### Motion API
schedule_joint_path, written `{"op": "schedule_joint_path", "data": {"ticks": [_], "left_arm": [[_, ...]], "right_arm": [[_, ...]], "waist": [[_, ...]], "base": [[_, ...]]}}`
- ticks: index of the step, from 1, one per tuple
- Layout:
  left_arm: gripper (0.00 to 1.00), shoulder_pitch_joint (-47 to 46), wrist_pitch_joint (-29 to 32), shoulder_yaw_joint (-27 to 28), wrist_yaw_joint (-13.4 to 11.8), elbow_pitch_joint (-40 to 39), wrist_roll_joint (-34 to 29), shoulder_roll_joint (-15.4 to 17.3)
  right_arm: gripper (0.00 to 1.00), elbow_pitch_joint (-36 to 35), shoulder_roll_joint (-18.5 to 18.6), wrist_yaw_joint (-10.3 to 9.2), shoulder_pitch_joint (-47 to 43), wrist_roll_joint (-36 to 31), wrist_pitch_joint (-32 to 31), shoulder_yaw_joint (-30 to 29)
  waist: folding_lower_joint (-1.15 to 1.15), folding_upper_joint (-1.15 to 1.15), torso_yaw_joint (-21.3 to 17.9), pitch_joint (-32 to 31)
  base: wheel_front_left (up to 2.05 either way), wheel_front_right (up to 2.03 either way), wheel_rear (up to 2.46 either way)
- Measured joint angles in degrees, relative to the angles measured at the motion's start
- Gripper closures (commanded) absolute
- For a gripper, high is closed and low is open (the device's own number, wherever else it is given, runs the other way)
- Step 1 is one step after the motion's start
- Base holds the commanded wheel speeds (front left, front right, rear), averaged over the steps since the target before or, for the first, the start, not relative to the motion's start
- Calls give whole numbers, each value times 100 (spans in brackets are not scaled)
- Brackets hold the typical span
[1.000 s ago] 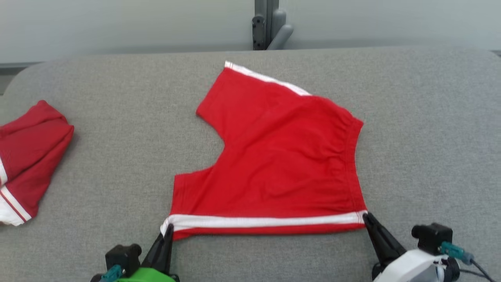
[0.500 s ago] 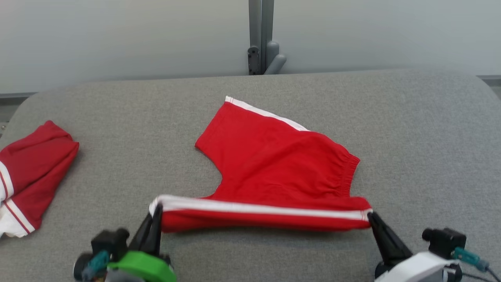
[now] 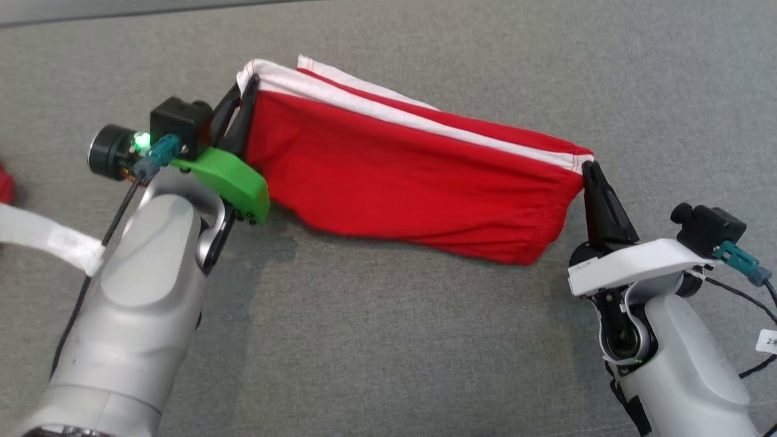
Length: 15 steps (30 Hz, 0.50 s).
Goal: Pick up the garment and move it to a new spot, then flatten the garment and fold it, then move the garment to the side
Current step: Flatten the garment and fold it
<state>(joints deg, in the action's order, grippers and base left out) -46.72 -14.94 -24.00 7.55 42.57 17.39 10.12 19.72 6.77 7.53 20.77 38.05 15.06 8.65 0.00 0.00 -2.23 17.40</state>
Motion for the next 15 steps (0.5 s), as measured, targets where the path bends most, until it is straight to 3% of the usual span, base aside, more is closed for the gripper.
{"op": "schedule_joint_path", "data": {"ticks": [8, 15], "left_arm": [[100, -1327, 49, -543, 0, 1379, -127, -25], [100, -1886, 40, -644, -2, 2117, -178, -65]], "right_arm": [[100, 68, -266, -1, 397, -312, -1, -75], [100, 41, -368, 0, 564, -602, 0, -9]], "waist": [[0, 0, -318, 836], [0, 0, -621, 1264]], "base": [[0, 0, 0], [0, 0, 0]]}}
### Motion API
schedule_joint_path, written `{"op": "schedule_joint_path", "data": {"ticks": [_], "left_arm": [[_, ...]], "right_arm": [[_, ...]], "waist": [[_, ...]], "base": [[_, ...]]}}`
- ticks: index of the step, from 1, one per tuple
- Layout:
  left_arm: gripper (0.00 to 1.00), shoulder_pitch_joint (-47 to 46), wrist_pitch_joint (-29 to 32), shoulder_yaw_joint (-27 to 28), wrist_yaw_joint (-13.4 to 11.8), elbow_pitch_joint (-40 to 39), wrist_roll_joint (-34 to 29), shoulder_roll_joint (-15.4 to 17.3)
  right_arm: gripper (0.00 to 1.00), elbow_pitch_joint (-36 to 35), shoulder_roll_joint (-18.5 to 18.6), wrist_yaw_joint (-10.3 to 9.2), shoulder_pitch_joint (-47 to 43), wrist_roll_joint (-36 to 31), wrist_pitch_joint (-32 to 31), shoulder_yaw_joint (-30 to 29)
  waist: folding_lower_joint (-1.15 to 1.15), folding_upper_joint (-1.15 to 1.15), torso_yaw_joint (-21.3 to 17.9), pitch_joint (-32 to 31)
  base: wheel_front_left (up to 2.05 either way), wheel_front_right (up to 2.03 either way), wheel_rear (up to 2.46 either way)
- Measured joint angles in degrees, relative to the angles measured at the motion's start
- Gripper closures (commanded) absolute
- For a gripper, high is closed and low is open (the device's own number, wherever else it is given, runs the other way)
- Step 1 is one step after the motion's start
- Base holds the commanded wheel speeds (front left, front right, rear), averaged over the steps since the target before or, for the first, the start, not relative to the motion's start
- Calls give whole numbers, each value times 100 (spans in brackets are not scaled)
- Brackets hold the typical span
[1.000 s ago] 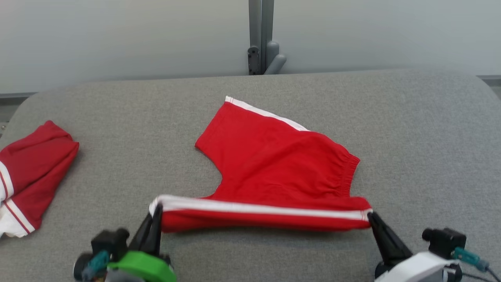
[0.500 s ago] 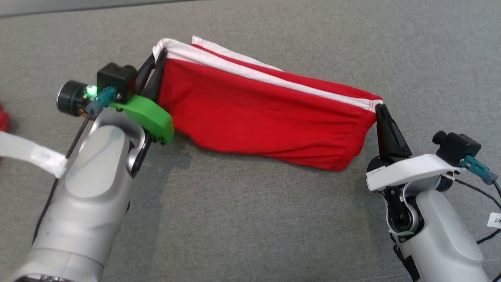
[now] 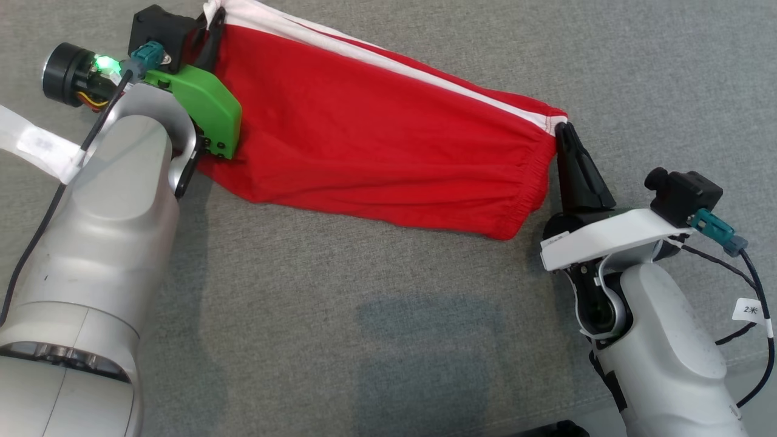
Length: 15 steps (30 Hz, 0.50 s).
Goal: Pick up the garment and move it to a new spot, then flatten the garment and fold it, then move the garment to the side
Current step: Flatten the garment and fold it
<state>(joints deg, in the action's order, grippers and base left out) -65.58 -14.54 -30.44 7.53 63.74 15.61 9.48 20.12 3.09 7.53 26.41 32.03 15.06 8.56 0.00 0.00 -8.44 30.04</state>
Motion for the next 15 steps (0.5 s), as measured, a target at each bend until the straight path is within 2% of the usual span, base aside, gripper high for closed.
{"op": "schedule_joint_path", "data": {"ticks": [1, 2, 3, 4, 5, 12, 15], "left_arm": [[100, -34, -14, 14, -41, 53, 1, -9], [69, -71, -16, 24, -85, 88, 3, -21], [9, -97, -23, 24, -105, 104, 3, -35], [0, -111, -24, 27, -108, 122, 4, -58], [0, -112, -36, 29, -129, 133, 4, -86], [0, 52, -49, 197, -305, -159, 100, -144], [0, 257, -51, 327, -370, -237, 198, -146]], "right_arm": [[100, -42, -2, 0, 7, -105, 0, 30], [100, -112, -5, -1, 9, -229, 0, 47], [72, -178, -7, 0, 12, -365, 0, 55], [16, -226, -10, 0, 12, -463, 0, 44], [0, -259, -15, 0, 7, -549, 0, 8], [0, -861, -21, -2, -214, -1455, 0, -525], [0, -951, -23, -2, -467, -1602, 0, -736]], "waist": [[0, 0, -35, 41], [0, 0, -67, 79], [0, 0, -93, 112], [0, 0, -114, 139], [0, 0, -130, 157], [0, 0, -46, 31], [0, 0, 28, -113]], "base": [[0, 0, 0], [0, 0, 0], [0, 0, 0], [0, 0, 0], [0, 0, 0], [0, 0, 0], [0, 0, 0]]}}
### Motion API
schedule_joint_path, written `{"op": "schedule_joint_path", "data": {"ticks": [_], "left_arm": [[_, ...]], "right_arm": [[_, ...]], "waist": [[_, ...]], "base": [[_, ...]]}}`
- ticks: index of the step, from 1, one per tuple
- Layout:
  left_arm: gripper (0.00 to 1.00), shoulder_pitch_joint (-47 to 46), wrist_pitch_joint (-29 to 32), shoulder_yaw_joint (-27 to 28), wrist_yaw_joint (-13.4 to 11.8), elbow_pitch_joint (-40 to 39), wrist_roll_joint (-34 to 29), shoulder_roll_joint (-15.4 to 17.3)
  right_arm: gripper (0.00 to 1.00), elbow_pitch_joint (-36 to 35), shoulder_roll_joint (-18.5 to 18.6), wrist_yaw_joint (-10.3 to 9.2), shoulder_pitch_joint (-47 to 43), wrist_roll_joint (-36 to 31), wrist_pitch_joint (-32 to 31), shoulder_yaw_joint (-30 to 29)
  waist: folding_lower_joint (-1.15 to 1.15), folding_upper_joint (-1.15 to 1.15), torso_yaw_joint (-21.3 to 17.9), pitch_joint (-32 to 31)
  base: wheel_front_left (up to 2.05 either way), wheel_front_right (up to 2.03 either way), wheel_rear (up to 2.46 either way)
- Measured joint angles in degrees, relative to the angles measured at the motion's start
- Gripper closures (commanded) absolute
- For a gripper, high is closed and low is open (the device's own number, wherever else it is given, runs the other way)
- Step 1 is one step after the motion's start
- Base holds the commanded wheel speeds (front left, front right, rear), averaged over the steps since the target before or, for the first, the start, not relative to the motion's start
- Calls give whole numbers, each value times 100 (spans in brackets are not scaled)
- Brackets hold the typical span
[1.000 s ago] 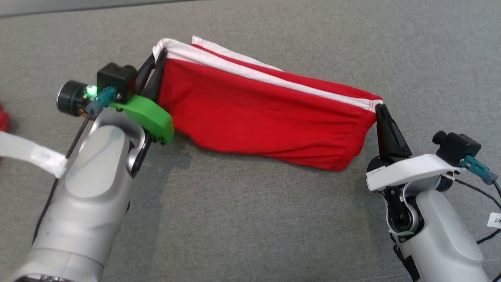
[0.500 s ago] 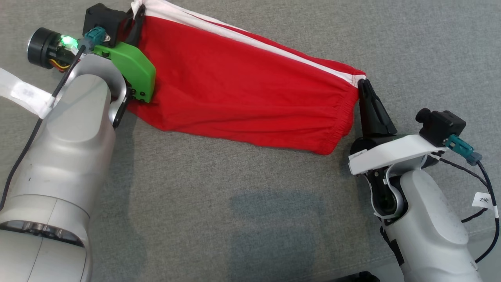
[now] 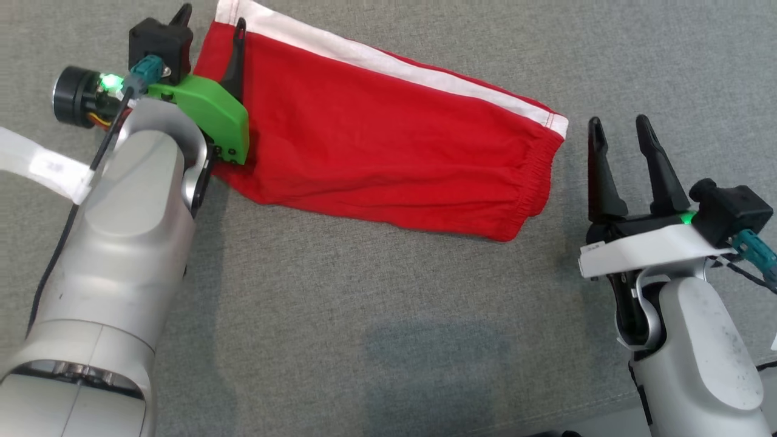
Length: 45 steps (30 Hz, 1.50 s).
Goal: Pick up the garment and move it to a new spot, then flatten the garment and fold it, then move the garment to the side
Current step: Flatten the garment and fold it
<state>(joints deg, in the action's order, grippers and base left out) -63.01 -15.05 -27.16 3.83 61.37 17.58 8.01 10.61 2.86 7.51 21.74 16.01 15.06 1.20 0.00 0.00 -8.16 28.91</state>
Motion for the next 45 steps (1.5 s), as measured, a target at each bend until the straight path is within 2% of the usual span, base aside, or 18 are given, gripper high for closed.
{"op": "schedule_joint_path", "data": {"ticks": [7, 16, 18, 19, 20, 21, 26, 31, 40, 44, 45], "left_arm": [[0, 683, -8, 225, -36, 75, 241, -74], [0, 1256, -8, 435, -65, 336, 499, -142], [0, 1377, -9, 431, -5, 424, 526, -176], [18, 1430, -11, 421, 30, 482, 558, -188], [76, 1461, -13, 412, 108, 579, 628, -223], [100, 1466, -13, 399, 126, 619, 661, -242], [100, 1601, -13, 426, 169, 709, 731, -300], [100, 2076, -9, 631, 110, 344, 818, -287], [100, 3490, -9, 1126, -192, -609, 858, -308], [100, 4000, -8, 1210, -237, -911, 784, -356], [96, 4096, -8, 1229, -259, -961, 760, -368]], "right_arm": [[0, 13, 1, -1, -372, 54, 0, -271], [0, 14, -1, -1, -526, 189, 0, -234], [0, 15, -3, -1, -530, 190, 0, -222], [0, 14, -3, -1, -538, 199, 0, -221], [0, 16, -2, -1, -592, 202, 0, -219], [0, 26, -2, -1, -623, 204, 0, -218], [0, 49, -2, -1, -654, 219, 0, -199], [0, 93, -2, -1, -850, 245, 0, -226], [0, 250, -2, -1, -1369, 111, 0, -325], [0, 312, -1, -1, -1512, -4, 0, -321], [0, 322, -2, -1, -1541, -37, 0, -312]], "waist": [[0, 0, 137, -415], [0, 0, 189, -817], [0, 0, 179, -888], [0, 0, 172, -921], [0, 0, 157, -986], [0, 0, 151, -1019], [0, 0, 131, -1202], [0, 0, 144, -1470], [0, 0, 320, -2114], [0, 0, 450, -2350], [0, 0, 487, -2394]], "base": [[0, 0, 0], [0, 0, 0], [0, 0, 0], [0, 0, 0], [0, 0, 0], [0, 0, 0], [0, 0, 0], [0, 0, 0], [0, 0, 0], [0, 0, 0], [0, 0, 0]]}}
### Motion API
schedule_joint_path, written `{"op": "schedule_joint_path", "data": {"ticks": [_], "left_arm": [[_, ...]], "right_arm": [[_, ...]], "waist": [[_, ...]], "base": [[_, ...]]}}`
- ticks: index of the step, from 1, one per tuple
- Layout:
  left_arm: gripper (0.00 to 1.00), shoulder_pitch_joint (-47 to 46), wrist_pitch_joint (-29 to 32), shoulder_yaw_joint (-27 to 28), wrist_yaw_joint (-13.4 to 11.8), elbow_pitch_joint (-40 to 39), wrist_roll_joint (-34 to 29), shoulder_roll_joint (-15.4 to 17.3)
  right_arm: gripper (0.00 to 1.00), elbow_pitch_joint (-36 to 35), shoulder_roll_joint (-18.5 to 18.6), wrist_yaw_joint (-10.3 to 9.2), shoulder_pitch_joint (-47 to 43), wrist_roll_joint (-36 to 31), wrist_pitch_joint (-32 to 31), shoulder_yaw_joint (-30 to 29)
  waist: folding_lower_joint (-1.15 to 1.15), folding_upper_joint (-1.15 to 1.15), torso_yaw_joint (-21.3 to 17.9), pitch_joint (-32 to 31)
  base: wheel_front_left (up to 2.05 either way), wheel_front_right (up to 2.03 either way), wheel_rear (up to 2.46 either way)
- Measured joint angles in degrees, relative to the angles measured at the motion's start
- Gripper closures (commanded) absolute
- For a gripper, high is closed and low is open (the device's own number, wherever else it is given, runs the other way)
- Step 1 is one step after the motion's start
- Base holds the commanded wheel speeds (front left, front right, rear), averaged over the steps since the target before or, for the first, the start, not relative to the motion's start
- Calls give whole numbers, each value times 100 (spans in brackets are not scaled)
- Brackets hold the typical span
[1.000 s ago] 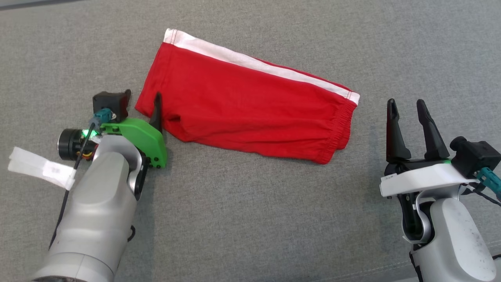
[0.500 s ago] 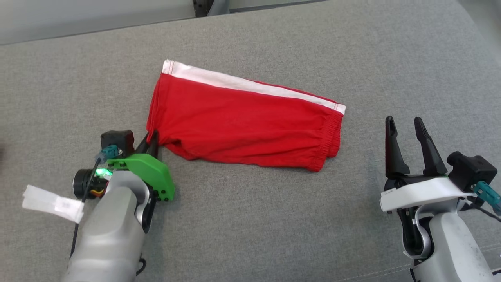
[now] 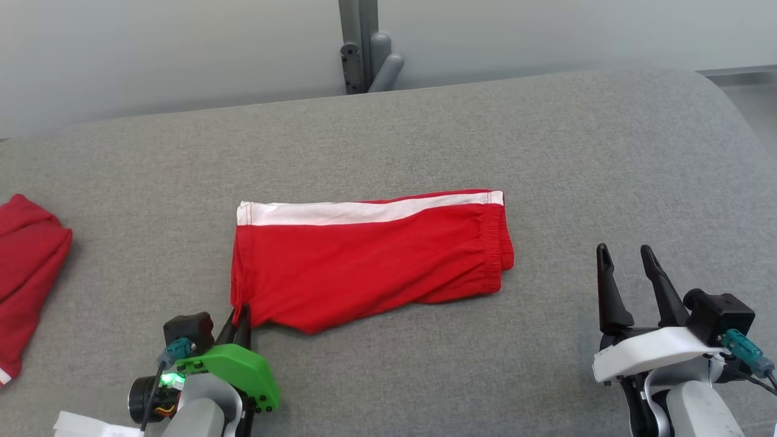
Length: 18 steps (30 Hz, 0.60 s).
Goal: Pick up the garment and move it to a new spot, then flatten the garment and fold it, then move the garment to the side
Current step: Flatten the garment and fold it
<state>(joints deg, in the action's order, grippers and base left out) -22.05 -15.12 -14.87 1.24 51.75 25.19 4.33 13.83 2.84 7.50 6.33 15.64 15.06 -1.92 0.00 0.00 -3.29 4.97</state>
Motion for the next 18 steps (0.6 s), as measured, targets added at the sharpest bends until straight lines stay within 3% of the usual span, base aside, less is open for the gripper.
{"op": "schedule_joint_path", "data": {"ticks": [1, 2, 3, 11, 18], "left_arm": [[60, 74, 0, 15, -20, -65, -38, -2], [60, 137, 0, 37, -23, -155, -73, -2], [0, 186, 0, 68, -33, -258, -116, -5], [0, 617, -1, 452, -253, -1474, -822, 3], [0, 1018, -2, 653, -280, -2369, -1267, -89]], "right_arm": [[0, 10, -2, 0, -18, -45, 0, -3], [0, 15, -3, 0, -26, -79, 0, -22], [0, 16, -1, 0, -35, -108, 0, -40], [0, 25, 0, 0, -68, -354, 0, -15], [0, 104, -1, 0, 30, -528, 0, 2]], "waist": [[0, 0, 37, -36], [0, 0, 73, -69], [0, 0, 109, -98], [0, 0, 274, -131], [0, 0, 438, 10]], "base": [[0, 0, 0], [0, 0, 0], [0, 0, 0], [0, 0, 0], [0, 0, 0]]}}
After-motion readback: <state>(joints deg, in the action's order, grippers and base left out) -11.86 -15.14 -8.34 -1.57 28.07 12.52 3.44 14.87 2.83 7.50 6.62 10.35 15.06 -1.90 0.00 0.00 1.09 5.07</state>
